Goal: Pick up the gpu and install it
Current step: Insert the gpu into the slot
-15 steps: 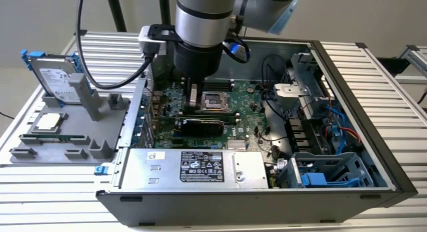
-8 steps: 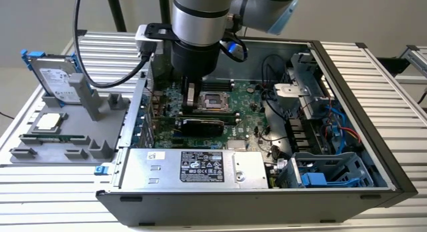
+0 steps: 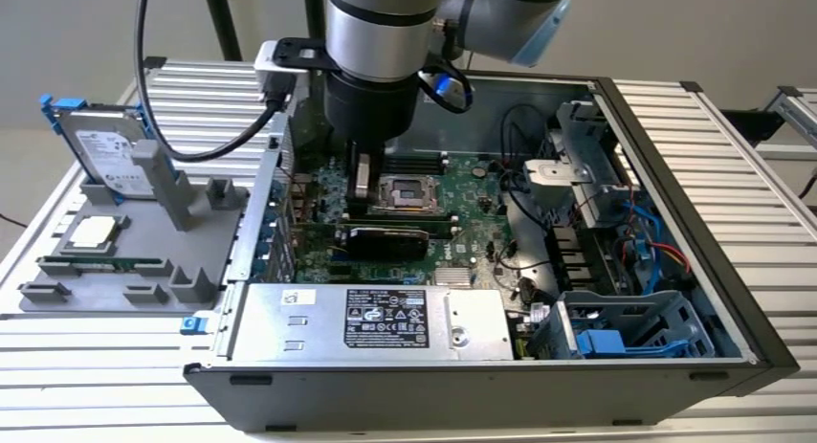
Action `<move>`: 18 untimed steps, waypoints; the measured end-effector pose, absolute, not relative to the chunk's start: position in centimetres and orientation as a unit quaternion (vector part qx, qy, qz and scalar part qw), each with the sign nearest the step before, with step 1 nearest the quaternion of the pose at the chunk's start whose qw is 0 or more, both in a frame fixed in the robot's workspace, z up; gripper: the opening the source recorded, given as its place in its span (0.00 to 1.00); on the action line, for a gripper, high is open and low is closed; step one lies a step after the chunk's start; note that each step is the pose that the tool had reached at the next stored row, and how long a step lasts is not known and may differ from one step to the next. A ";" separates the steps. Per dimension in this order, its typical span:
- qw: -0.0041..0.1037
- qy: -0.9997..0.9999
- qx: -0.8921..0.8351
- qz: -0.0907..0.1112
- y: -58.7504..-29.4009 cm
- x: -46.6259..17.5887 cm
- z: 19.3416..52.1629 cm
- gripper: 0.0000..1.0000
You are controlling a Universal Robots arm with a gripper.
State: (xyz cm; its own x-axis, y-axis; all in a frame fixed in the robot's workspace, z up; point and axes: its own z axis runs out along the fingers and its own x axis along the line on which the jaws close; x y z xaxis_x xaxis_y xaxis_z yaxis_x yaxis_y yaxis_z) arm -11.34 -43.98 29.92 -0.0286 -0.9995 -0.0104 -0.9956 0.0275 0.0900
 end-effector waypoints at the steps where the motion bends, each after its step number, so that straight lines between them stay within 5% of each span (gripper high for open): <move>1: 0.028 -0.716 0.696 -0.036 -43.9 -11.5 29.9 0.00; 18: 0.021 -0.716 0.697 -0.029 -43.3 -13.8 29.9 0.00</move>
